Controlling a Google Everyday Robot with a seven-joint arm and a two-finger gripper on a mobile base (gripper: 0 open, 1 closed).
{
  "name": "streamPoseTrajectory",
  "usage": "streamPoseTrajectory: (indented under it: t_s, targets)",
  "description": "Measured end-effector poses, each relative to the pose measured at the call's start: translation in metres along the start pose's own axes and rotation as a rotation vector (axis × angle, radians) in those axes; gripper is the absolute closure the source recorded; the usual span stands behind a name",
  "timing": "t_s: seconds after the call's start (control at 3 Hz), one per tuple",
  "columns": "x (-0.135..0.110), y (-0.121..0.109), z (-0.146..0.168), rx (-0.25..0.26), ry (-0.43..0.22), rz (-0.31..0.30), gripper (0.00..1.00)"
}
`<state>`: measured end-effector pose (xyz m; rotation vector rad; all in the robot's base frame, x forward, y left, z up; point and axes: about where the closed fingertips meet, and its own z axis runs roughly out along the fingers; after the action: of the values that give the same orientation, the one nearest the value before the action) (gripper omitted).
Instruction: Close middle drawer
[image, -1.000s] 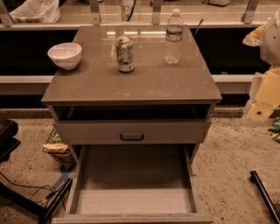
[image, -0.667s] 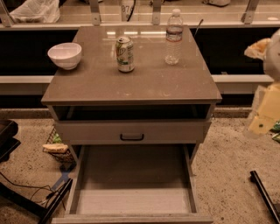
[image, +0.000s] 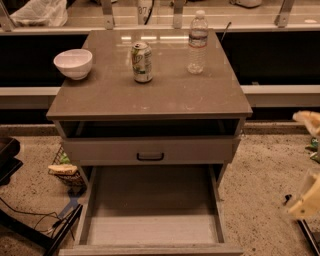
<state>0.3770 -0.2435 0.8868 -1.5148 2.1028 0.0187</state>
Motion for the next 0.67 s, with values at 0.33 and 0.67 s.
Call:
streamPoseTrajectory:
  t_s: [0.33, 0.67]
  targets:
    - [0.033, 0.035, 0.038, -0.002, -0.025, 0.043, 0.14]
    - [0.055, 0.062, 0.076, -0.014, -0.03, 0.06, 0.37]
